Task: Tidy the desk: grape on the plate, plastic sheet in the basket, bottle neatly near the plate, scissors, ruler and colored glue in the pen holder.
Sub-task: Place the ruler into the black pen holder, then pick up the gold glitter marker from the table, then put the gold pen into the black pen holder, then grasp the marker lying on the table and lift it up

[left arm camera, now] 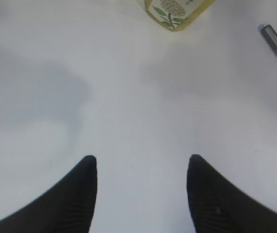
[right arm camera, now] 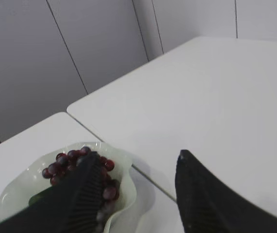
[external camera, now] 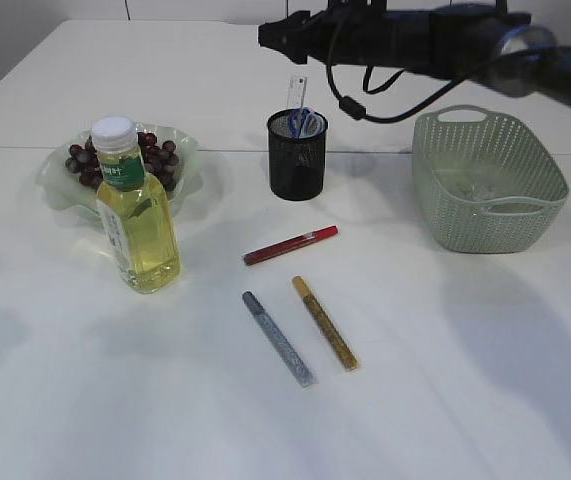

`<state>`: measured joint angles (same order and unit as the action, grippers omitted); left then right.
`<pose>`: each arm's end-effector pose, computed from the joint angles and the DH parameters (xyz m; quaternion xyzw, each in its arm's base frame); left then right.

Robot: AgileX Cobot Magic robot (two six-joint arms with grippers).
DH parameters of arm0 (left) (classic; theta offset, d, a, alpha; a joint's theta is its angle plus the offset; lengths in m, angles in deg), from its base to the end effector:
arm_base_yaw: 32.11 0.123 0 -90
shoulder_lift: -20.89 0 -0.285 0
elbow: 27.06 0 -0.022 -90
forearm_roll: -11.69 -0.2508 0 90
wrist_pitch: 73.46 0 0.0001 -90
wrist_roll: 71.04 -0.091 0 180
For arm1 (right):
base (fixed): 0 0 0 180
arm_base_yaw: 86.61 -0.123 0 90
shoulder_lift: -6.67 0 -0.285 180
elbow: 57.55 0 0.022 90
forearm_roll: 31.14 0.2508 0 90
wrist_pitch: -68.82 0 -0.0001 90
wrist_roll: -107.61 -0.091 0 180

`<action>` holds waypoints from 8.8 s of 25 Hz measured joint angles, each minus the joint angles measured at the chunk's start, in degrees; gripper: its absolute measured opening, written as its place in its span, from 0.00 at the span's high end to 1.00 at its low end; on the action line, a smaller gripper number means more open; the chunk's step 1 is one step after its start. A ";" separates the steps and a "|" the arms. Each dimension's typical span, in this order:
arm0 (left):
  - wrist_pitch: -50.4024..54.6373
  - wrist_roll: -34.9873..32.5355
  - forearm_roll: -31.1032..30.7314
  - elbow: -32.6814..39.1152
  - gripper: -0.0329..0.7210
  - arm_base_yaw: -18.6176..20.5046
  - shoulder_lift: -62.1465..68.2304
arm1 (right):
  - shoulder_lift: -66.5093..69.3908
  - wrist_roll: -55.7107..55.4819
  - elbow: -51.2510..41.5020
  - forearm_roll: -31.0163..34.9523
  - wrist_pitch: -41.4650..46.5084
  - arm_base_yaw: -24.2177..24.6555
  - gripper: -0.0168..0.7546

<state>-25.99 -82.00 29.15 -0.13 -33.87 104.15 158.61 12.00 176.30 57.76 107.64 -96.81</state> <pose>0.2444 -0.0277 0.2588 0.0289 0.9725 -0.1138 0.2013 0.5537 0.1577 0.2325 -0.2531 0.7048 0.3274 0.5762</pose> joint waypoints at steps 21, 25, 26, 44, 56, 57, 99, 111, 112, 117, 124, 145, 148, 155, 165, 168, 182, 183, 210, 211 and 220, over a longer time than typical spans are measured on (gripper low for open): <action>4.30 -0.05 -0.60 0.00 0.38 0.00 0.00 | -19.90 -83.09 0.11 -69.33 32.52 -2.44 0.46; 4.39 -0.05 -0.60 0.00 0.39 0.00 0.00 | -21.95 -84.39 -4.10 -73.58 32.52 -5.83 0.46; 4.39 -0.05 -0.60 0.00 0.39 0.00 0.00 | -22.71 -84.39 -5.85 -75.16 32.52 -7.09 0.46; 4.39 -0.05 -0.60 0.00 0.41 0.00 0.00 | -19.46 -87.05 -25.79 -82.95 31.96 -17.47 0.50; 3.73 -0.05 -0.50 0.00 0.41 0.00 0.00 | -12.81 -89.80 -25.79 -84.31 31.13 -18.97 0.52; 3.69 -0.05 -0.50 0.00 0.41 0.00 0.00 | -12.60 -89.89 -25.79 -84.45 31.13 -18.97 0.52; 2.59 -0.13 -0.33 0.00 0.46 0.00 0.00 | -10.74 -91.42 -25.79 -87.81 25.62 -18.97 0.58; 2.59 -0.13 -0.33 0.00 0.46 0.00 0.00 | -9.61 -91.42 -25.79 -87.93 26.02 -18.97 0.63; 2.59 -0.13 -0.33 0.00 0.46 0.00 0.00 | -9.61 -91.42 -25.79 -87.82 26.13 -18.97 0.65; 2.59 -0.13 -0.33 0.00 0.46 0.00 0.00 | -9.61 -91.11 -25.79 -87.57 26.28 -18.97 0.78; 2.32 -0.13 -0.33 0.00 0.46 0.00 0.00 | -9.39 -89.66 -24.33 -87.25 27.14 -18.97 0.83; 2.06 -0.13 -0.33 0.00 0.46 0.00 0.00 | -10.79 -55.65 -0.97 -43.17 11.44 0.02 0.84; 2.06 -0.13 -0.33 0.00 0.46 0.00 0.00 | -10.79 -47.87 -0.97 -39.55 5.58 0.32 0.84; 2.06 -0.13 -0.33 0.00 0.46 0.00 0.00 | -5.27 -23.88 -0.85 -19.42 0.19 0.32 0.84; 2.06 -0.13 -0.33 0.00 0.46 0.00 0.00 | 0.60 -2.51 -0.85 -9.34 -1.54 0.32 0.84; 2.06 -0.13 -0.33 0.00 0.46 0.00 0.00 | 1.73 -1.96 -0.85 -9.22 -1.37 0.32 0.78; 2.06 -0.13 -0.33 0.00 0.46 0.00 0.00 | -3.11 -19.98 -0.85 -24.65 2.47 0.32 0.50; 2.06 -0.13 -0.33 0.00 0.46 0.00 0.00 | -4.37 -25.69 -0.85 -30.58 3.66 0.32 0.50; 3.14 -0.13 -0.33 0.00 0.46 0.00 0.00 | -19.87 -83.37 -13.11 -82.17 32.43 -22.69 0.52; 3.14 -0.13 -0.33 0.00 0.46 0.00 0.00 | -19.87 -83.93 -14.59 -82.54 32.43 -22.94 0.52; 3.14 -0.13 -0.33 0.00 0.46 0.00 0.00 | -15.97 -87.06 -18.87 -83.47 32.23 -23.79 0.52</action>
<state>-22.85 -82.13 28.82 -0.13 -33.87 104.15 142.64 -75.06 157.43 -25.71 139.87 -120.60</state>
